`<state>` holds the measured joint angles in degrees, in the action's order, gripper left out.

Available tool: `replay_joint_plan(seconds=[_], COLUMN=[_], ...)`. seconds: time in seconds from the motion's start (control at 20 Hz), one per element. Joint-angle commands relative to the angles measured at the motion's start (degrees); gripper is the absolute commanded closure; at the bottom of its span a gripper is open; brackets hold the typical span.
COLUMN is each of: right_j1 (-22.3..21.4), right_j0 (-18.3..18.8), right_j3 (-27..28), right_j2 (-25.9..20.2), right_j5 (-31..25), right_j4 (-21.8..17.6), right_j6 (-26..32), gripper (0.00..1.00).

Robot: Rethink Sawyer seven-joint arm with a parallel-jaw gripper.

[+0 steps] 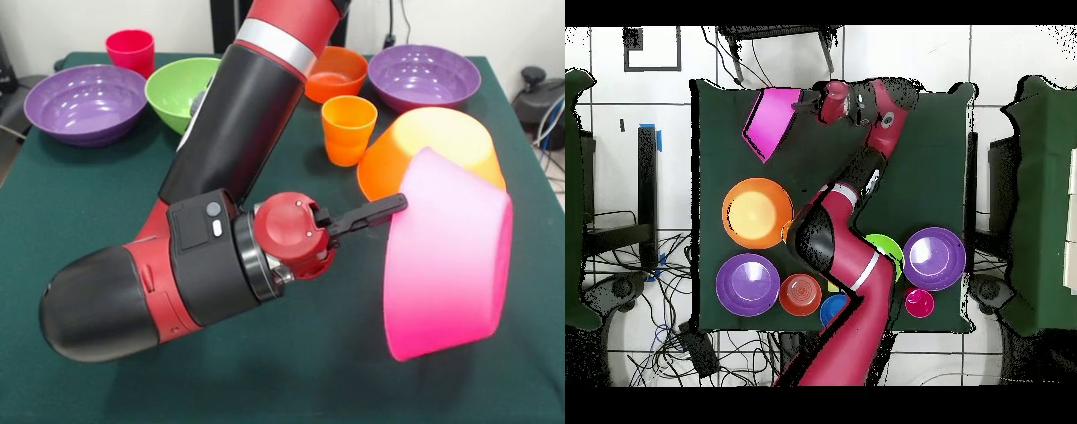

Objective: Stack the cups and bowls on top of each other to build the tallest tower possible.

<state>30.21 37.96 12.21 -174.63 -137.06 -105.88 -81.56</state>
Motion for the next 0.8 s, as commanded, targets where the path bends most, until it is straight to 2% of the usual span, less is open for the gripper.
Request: replay_joint_plan(seconds=[0.05,0.2,0.5,0.6,0.7,0.8], right_j1=[3.1,3.1,0.6,-0.9,-1.5,-0.7], right_j0=[-2.2,-3.1,-6.2,-6.8,-6.8,-6.8], right_j3=[8.8,10.5,18.7,22.7,24.4,22.1], right_j2=[-0.8,-1.0,-1.7,-2.1,-2.2,-2.0], right_j5=[-1.4,-4.4,-14.5,-18.0,-19.5,-17.5], right_j4=[1.5,5.3,19.5,22.3,23.0,24.2], right_j6=[13.2,13.1,8.5,8.6,9.7,8.4], gripper=[1.00,1.00,1.00,1.00,1.00,1.00])
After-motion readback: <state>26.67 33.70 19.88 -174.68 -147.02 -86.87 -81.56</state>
